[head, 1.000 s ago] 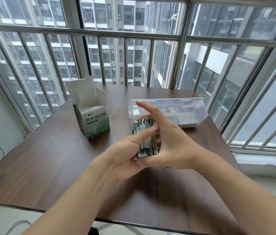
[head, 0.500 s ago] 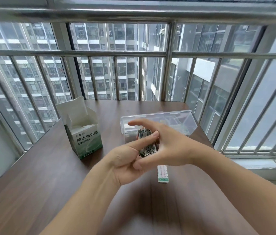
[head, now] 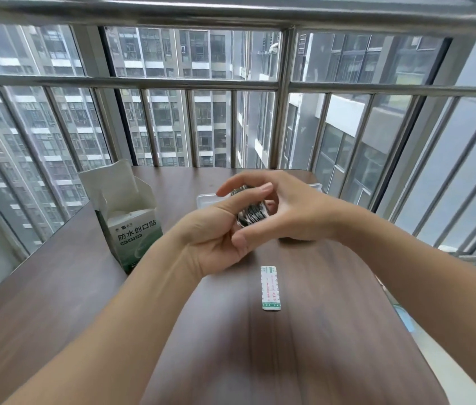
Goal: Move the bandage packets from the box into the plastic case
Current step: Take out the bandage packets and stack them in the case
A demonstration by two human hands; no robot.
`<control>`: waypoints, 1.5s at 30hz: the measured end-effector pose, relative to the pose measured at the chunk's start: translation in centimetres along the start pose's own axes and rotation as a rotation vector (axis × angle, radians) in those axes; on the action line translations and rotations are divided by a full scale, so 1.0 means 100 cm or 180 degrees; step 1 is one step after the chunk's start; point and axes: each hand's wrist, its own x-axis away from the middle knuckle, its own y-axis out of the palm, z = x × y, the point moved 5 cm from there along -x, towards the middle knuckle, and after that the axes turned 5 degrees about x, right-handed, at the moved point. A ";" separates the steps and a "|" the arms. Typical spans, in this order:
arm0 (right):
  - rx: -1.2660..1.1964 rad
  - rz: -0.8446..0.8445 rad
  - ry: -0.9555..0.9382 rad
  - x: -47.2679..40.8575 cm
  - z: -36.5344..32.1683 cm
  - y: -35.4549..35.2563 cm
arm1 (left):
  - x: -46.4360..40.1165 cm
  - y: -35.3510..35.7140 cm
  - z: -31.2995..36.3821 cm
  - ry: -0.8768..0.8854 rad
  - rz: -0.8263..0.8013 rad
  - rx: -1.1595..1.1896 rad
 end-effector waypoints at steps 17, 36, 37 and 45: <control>0.0358 0.0523 0.1415 -0.058 0.060 -0.063 | -0.008 -0.078 0.049 0.1911 0.1841 -0.5341; 0.0464 -0.0139 0.2350 -0.021 0.068 0.010 | 0.028 -0.086 -0.005 0.3057 0.1113 -0.5226; 0.0483 -0.0230 0.2364 -0.021 0.068 0.012 | 0.029 -0.085 -0.005 0.3092 0.1088 -0.5301; 0.0491 -0.0923 0.1811 -0.015 0.058 0.031 | 0.020 -0.093 -0.007 0.2600 0.0929 -0.5838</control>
